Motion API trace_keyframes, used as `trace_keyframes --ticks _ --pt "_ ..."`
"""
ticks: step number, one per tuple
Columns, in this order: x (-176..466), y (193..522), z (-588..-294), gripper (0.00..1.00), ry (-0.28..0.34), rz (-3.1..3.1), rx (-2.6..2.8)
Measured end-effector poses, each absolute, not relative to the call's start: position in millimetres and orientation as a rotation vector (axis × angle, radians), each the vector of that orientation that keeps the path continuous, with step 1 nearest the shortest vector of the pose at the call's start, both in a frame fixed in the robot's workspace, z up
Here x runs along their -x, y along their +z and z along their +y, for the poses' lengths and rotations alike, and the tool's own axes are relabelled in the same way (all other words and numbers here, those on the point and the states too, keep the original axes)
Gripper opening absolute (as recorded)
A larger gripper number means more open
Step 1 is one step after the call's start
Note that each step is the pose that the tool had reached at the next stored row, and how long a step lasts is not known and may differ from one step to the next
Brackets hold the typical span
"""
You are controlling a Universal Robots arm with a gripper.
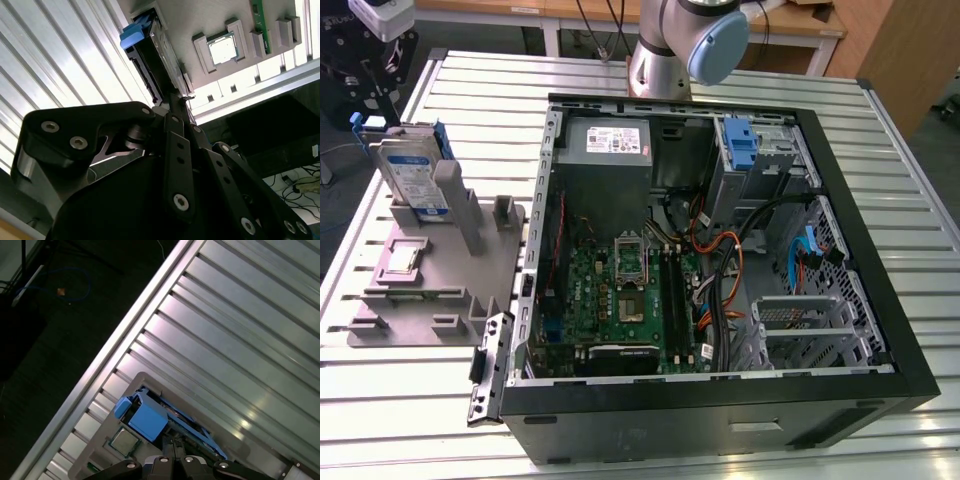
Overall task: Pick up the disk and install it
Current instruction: 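Pick up the disk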
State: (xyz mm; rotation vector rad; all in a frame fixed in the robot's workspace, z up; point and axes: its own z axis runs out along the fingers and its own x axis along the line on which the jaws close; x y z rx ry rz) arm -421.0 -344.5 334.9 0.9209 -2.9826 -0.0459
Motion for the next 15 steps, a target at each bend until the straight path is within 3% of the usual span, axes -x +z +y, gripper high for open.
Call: trace_keyframes --ticks 15 --pt "420.9 334.2 -344.5 0.11 -0.045 -2.899 -1.152"
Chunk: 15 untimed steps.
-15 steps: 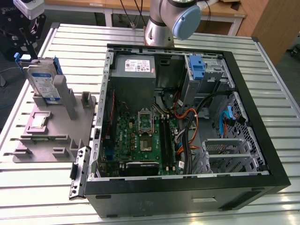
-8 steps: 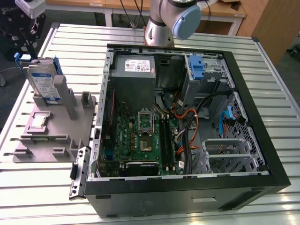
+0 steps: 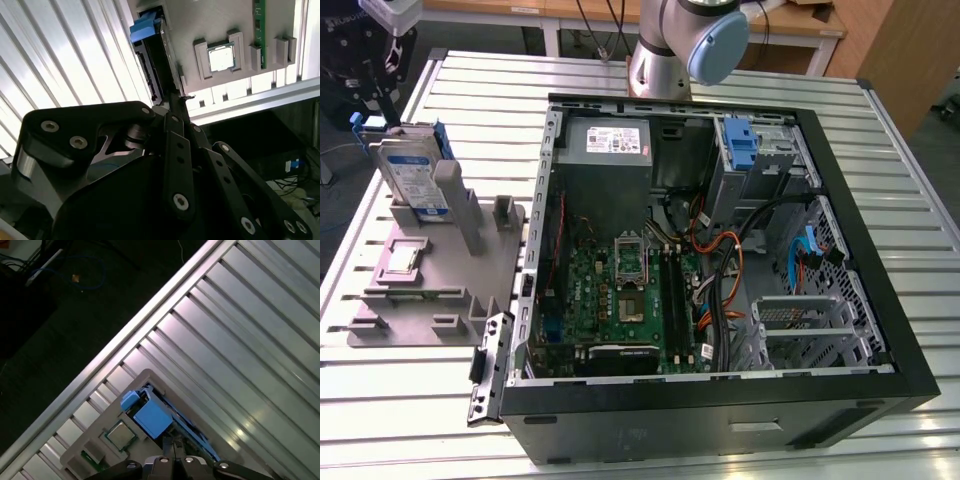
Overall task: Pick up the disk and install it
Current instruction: 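Pick up the disk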
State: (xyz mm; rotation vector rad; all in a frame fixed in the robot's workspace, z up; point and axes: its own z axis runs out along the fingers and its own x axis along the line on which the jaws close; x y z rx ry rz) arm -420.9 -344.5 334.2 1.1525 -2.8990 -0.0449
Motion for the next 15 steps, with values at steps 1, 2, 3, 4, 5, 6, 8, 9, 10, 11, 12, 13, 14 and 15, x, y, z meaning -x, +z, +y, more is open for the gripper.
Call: trace_keyframes --ticks 1,2,3,4,5,6,8,9,10,11,12,13,14,15 --pt "420.8 334.1 -344.5 0.11 -0.045 -2.892 -1.169" --pt "420.9 334.1 -344.5 0.11 -0.045 -2.885 -1.187" --pt "420.9 334.0 -344.5 0.11 -0.046 -2.878 -1.203" --pt "420.9 334.0 -344.5 0.11 -0.046 -2.871 -1.220" --pt "420.9 334.0 -344.5 0.11 -0.047 -2.864 -1.236" --pt "420.8 333.9 -344.5 0.11 -0.049 -2.858 -1.251" --pt "420.8 333.7 -344.5 0.11 -0.051 -2.845 -1.282" --pt "420.7 333.6 -344.5 0.11 -0.053 -2.840 -1.296" --pt "420.7 333.5 -344.5 0.11 -0.055 -2.834 -1.309" --pt "420.7 333.5 -344.5 0.11 -0.057 -2.828 -1.324" --pt "420.7 333.4 -344.5 0.11 -0.058 -2.821 -1.338" --pt "420.7 333.3 -344.5 0.11 -0.059 -2.814 -1.354" --pt "420.7 333.3 -344.5 0.11 -0.060 -2.806 -1.371" --pt "420.8 333.2 -344.5 0.11 -0.061 -2.798 -1.388"
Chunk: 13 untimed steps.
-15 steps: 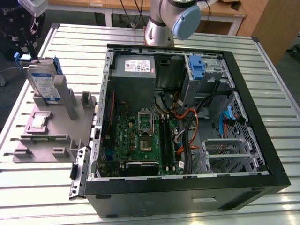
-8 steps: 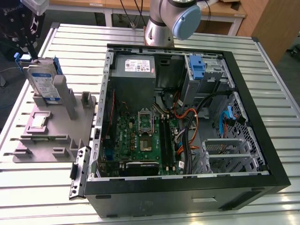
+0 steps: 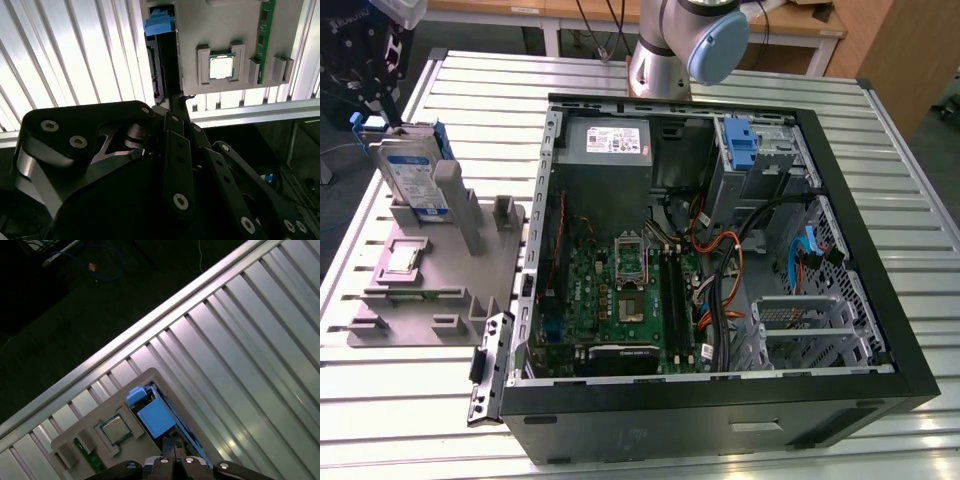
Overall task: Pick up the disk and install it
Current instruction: 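Pick up the disk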
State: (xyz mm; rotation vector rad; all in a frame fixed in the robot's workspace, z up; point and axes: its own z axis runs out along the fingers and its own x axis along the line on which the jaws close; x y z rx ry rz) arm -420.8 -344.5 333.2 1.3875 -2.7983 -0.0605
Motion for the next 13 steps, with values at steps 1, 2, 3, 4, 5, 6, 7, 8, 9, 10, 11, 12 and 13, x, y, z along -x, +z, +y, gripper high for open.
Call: trace_keyframes --ticks 1,2,3,4,5,6,7,8,9,10,11,12,13 --pt "420.8 333.1 -344.5 0.11 -0.061 -2.791 -1.404" --pt "420.7 332.9 -344.5 0.11 -0.062 -2.783 -1.420" --pt "420.7 332.8 -344.5 0.11 -0.063 -2.775 -1.435" --pt "420.7 332.7 -344.5 0.11 -0.064 -2.768 -1.451" --pt "420.7 332.6 -344.5 0.11 -0.064 -2.759 -1.467" --pt "420.7 332.5 -344.5 0.11 -0.065 -2.751 -1.483" --pt "420.7 332.4 -344.5 0.11 -0.066 -2.742 -1.500" --pt "420.7 332.2 -344.5 0.11 -0.067 -2.734 -1.516" --pt "420.7 332.1 -344.5 0.11 -0.067 -2.726 -1.532" --pt "420.7 332.0 -344.5 0.11 -0.068 -2.717 -1.548" --pt "420.7 331.9 -344.5 0.11 -0.069 -2.708 -1.564" --pt "420.7 331.8 -344.5 0.11 -0.069 -2.699 -1.580" --pt "420.7 331.7 -344.5 0.11 -0.070 -2.690 -1.596"
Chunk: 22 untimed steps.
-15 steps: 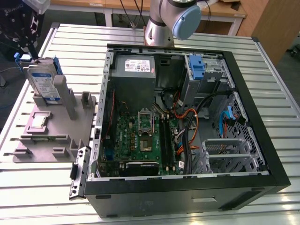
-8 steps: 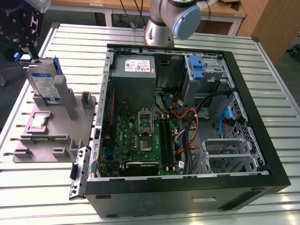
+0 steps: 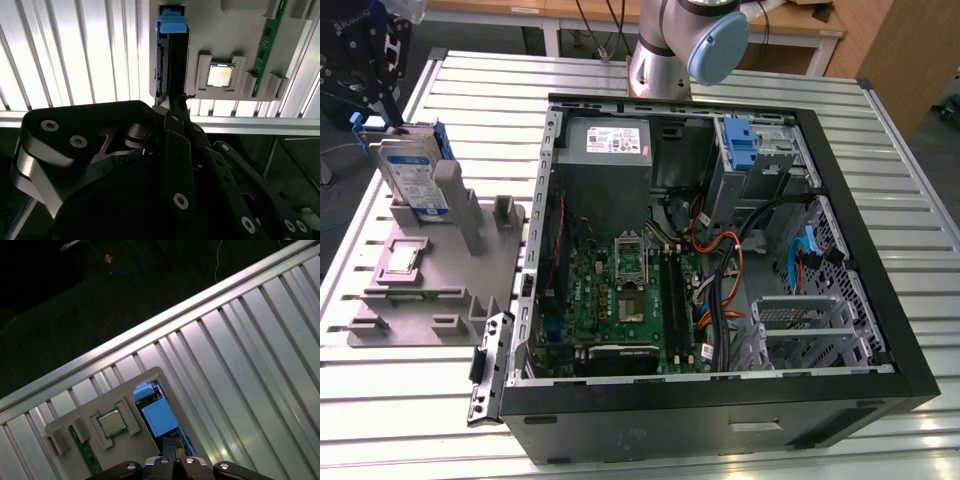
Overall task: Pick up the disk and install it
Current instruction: 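Pick up the disk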
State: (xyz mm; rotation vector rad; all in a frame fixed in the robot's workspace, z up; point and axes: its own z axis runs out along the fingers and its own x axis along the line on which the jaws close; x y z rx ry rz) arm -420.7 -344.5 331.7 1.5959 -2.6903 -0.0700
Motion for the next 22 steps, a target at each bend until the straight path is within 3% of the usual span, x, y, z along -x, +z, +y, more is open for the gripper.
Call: trace_keyframes --ticks 22 --pt "420.7 330.9 -344.5 0.11 -0.069 -2.572 -1.775"
